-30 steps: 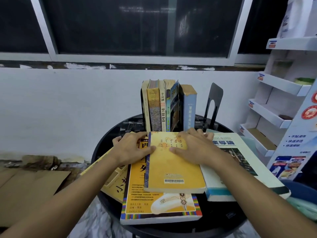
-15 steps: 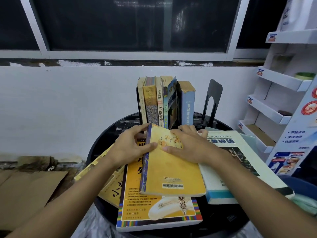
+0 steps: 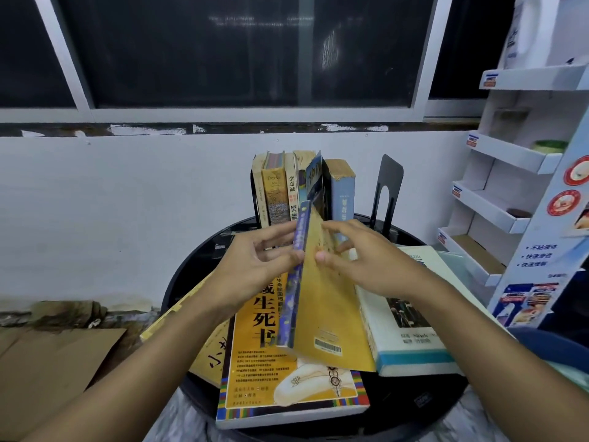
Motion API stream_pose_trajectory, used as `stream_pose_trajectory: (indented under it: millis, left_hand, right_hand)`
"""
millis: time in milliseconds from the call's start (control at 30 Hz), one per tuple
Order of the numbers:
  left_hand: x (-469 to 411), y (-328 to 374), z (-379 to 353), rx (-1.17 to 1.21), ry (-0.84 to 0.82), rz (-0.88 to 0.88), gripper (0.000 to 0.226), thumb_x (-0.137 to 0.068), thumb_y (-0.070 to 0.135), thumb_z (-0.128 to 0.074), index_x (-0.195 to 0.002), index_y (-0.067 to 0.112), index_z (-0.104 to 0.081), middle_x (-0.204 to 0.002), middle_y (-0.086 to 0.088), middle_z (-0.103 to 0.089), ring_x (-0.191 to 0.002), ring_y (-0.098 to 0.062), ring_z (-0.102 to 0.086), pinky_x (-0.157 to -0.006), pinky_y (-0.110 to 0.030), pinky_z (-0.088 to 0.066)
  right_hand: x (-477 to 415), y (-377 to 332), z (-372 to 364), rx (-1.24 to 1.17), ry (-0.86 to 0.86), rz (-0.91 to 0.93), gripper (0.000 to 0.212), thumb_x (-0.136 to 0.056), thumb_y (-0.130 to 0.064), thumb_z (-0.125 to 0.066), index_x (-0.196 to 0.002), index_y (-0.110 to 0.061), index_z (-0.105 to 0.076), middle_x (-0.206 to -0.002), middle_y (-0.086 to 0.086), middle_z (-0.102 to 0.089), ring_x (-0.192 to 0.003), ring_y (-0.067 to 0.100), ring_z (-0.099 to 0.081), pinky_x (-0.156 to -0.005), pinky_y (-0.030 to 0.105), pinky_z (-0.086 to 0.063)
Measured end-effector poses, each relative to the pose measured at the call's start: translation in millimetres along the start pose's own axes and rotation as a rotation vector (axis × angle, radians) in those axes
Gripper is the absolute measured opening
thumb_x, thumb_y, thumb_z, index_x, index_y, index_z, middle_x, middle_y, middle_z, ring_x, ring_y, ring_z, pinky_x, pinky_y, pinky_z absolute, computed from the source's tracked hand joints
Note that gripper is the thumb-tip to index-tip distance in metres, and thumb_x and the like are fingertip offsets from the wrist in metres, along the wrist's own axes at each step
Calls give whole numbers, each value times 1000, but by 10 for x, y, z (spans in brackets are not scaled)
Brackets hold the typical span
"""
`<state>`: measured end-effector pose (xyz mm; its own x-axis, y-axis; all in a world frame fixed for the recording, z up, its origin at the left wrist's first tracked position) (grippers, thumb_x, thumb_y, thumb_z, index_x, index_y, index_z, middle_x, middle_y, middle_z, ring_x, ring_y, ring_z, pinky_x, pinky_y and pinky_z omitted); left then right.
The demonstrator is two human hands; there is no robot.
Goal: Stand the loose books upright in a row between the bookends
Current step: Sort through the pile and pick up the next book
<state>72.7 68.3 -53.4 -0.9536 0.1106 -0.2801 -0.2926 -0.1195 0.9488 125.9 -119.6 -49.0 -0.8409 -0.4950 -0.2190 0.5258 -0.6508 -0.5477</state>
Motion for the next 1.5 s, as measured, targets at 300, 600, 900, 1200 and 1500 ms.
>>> stream_pose_trajectory:
  millis: [300, 600, 900, 1200, 1500]
  left_hand:
    - [36, 180, -440, -81, -198, -68, 65, -89, 24, -75, -148, 33, -50, -141, 13, -61, -130, -2, -57, -99, -39, -56]
    - [125, 135, -929, -166, -268, -139, 83, -84, 34, -80, -154, 39, -36, -157, 33, -29, -141, 6, -36, -91, -18, -54]
    - [179, 18, -1152, -326, -197, -108, 94, -71, 70, -72, -153, 40, -39, -159, 29, -29, -145, 9, -26, -119, -39, -38]
    - [152, -28, -1197, -364, -177, -119, 97, -68, 80, -69, -153, 42, -39, -158, 31, -29, -145, 8, -26, -117, -43, -40]
    - [-214, 162, -640, -585, -21, -247, 73, -86, 64, -63, -151, 39, -42, -157, 24, -36, -142, 6, -31, -119, -38, -36]
  right_hand:
    - [257, -41, 387, -435, 53, -44, 50, -99, -47, -54, -145, -29, -47, -131, -14, -58, -112, 5, -65, -82, 39, -63]
    - [396, 40, 719, -361, 73, -101, 53, -102, -27, -58, -150, -32, -36, -122, -5, -56, -98, 17, -71, -61, 27, -58]
    - [376, 165, 884, -84, 131, -223, 55, -91, -35, -73, -136, -29, -41, -113, 0, -57, -82, 22, -71, -49, 24, -53]
    - [352, 123, 948, 50, 128, -297, 54, -90, -27, -76, -134, -26, -45, -115, 3, -56, -76, 21, -68, -58, 37, -63]
    - [302, -171, 1127, 9, 298, -169, 47, -90, -25, -75, -126, -29, -46, -108, 0, -56, -78, 17, -66, -48, 24, -56]
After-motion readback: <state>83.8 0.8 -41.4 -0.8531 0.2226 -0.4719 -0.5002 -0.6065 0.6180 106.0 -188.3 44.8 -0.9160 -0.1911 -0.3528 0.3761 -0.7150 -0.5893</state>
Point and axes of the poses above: each hand's wrist, its own x-axis away from the middle knuckle, its own z-axis out of the back of the hand, y = z × x, the point moved 5 cm from there along -x, towards the middle knuckle
